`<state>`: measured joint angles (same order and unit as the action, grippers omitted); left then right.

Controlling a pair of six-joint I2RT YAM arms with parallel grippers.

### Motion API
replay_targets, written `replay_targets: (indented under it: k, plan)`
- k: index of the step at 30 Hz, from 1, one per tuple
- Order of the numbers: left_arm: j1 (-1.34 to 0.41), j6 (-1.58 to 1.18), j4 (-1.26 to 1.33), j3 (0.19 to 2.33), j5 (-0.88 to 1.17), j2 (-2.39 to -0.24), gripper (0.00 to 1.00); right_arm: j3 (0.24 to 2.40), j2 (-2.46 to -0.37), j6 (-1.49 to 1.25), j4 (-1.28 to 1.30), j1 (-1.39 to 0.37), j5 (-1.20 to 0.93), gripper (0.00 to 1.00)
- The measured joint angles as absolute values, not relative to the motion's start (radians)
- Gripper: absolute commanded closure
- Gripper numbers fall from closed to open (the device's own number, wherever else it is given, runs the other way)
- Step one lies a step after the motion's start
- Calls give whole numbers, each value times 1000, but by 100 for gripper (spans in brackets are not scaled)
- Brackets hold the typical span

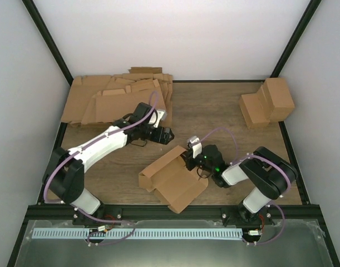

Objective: Fold the paper box

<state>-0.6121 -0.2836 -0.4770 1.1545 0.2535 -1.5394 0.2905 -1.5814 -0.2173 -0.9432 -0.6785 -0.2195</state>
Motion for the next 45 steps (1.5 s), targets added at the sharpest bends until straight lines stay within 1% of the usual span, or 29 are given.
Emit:
replay_targets:
  k: [2, 6, 11, 14, 19, 23, 28, 39, 44, 45]
  plan:
    - [-612, -282, -456, 1129, 311, -1569, 19, 290, -1603, -216, -953, -700, -200, 92]
    - [-614, -287, -408, 1069, 391, -1611, 24, 292, -1644, -217, -1005, -748, -147, 91]
    - [-640, -295, -367, 1034, 444, -1654, 30, 292, -1682, -218, -1040, -799, -78, 88]
    - [-663, -302, -326, 1034, 446, -1666, 35, 290, -1684, -222, -1040, -819, -31, 88]
    - [-698, -315, -284, 1034, 419, -1675, 39, 274, -1681, -237, -1049, -842, 46, 89]
    - [-717, -322, -266, 1034, 405, -1680, 47, 255, -1678, -252, -1064, -864, 101, 87]
    - [-749, -329, -254, 1036, 382, -1682, 49, 225, -1671, -271, -1085, -890, 147, 85]
    - [-794, -330, -240, 1006, 303, -1658, 49, 224, -1677, -278, -1084, -981, 267, 85]
    - [-815, -333, -216, 973, 265, -1634, 50, 225, -1699, -285, -1100, -1007, 298, 83]
    - [-821, -334, -211, 966, 258, -1628, 49, 225, -1703, -286, -1099, -1014, 301, 81]
